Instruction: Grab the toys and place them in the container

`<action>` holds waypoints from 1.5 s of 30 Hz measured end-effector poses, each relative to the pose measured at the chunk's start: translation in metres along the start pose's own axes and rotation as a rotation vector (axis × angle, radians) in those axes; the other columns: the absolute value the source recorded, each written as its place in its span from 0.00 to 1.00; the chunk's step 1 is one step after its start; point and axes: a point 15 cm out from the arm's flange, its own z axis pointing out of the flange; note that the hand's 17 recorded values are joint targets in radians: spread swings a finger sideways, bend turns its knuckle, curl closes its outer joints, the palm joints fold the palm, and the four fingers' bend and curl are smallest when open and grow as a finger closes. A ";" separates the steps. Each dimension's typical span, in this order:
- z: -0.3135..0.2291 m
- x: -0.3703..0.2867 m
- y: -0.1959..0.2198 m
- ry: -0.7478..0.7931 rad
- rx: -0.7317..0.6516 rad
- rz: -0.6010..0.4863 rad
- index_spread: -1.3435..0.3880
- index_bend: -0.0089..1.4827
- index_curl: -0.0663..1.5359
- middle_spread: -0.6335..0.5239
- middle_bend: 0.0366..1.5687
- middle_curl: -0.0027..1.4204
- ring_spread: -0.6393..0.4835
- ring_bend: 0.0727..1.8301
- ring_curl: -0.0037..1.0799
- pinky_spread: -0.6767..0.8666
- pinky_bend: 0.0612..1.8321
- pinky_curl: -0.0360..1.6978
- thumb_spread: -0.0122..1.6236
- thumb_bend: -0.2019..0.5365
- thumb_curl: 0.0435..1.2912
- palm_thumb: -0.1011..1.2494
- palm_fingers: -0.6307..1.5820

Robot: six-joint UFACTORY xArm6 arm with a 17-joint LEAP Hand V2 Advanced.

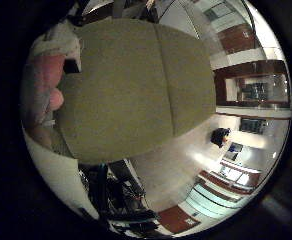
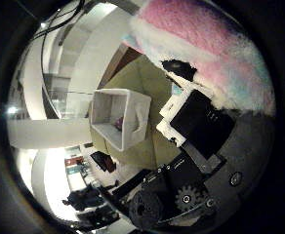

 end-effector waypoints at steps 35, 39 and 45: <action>-0.072 -0.349 0.111 -0.102 0.002 -0.390 0.62 0.72 0.65 0.38 0.80 0.65 0.31 0.67 0.91 0.32 0.75 0.54 0.66 0.26 0.46 0.86 0.77; -0.065 -0.364 0.117 -0.102 0.003 -0.409 0.62 0.71 0.65 0.38 0.80 0.65 0.31 0.67 0.91 0.32 0.75 0.55 0.66 0.26 0.46 0.85 0.77; -0.049 -0.370 0.111 -0.102 -0.003 -0.403 0.62 0.71 0.65 0.38 0.79 0.65 0.31 0.67 0.91 0.32 0.75 0.56 0.67 0.25 0.46 0.84 0.77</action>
